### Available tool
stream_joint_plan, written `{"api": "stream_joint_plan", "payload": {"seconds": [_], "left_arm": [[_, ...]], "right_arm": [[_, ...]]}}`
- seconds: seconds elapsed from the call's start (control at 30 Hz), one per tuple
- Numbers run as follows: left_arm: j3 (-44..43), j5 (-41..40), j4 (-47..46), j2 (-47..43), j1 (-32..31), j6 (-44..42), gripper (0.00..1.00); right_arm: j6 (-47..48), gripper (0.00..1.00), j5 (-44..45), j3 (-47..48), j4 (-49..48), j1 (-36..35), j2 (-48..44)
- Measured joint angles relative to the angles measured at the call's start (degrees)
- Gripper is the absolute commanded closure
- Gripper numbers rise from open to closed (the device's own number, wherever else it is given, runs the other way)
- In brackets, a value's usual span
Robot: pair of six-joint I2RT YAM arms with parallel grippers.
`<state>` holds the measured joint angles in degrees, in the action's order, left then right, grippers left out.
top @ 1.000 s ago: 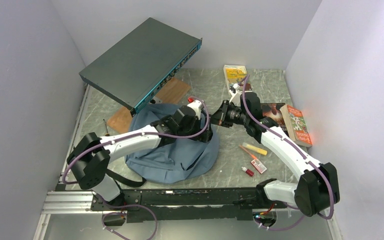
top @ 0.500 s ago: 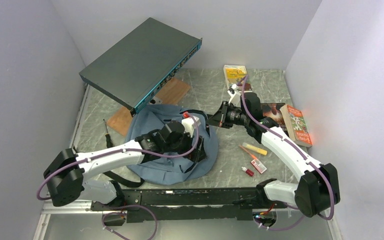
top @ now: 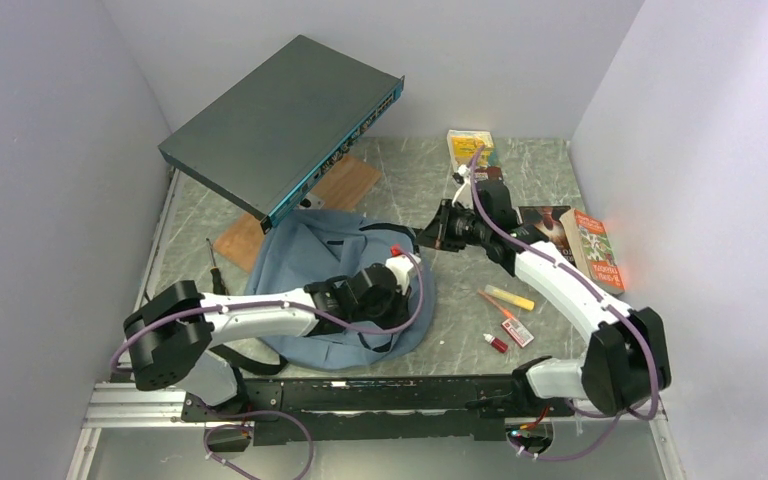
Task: Pack the student bag
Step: Unzip the student bag at the center of the board.
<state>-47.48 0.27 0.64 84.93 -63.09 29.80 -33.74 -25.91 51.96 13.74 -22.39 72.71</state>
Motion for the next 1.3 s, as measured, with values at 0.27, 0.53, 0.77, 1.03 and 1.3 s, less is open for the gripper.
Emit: {"api": "stream_joint_plan", "payload": {"seconds": [0.27,0.53,0.77,1.03,1.3], "left_arm": [[1.6,-6.1,-3.4,2.1,-7.5,-1.9,1.00],[3.9,-11.1,-7.9,2.1,-8.7,-3.2,1.00],[3.9,-11.9,-7.8,2.1,-8.4,-3.6,1.00],[-2.1,-7.5,0.0,3.0,-5.2,-3.8,1.00],[-13.0,-3.7,13.4,7.3,-3.1,-3.7,0.54]], "right_arm": [[2.1,1.00,2.4,10.7,-2.9,0.0,16.9],[2.4,1.00,-4.7,24.0,-2.4,0.1,34.8],[2.2,1.00,-12.1,32.0,0.2,-0.7,44.6],[3.4,0.78,-17.2,32.6,1.7,2.3,40.9],[8.3,0.34,-5.6,33.0,9.2,3.3,34.2]]}}
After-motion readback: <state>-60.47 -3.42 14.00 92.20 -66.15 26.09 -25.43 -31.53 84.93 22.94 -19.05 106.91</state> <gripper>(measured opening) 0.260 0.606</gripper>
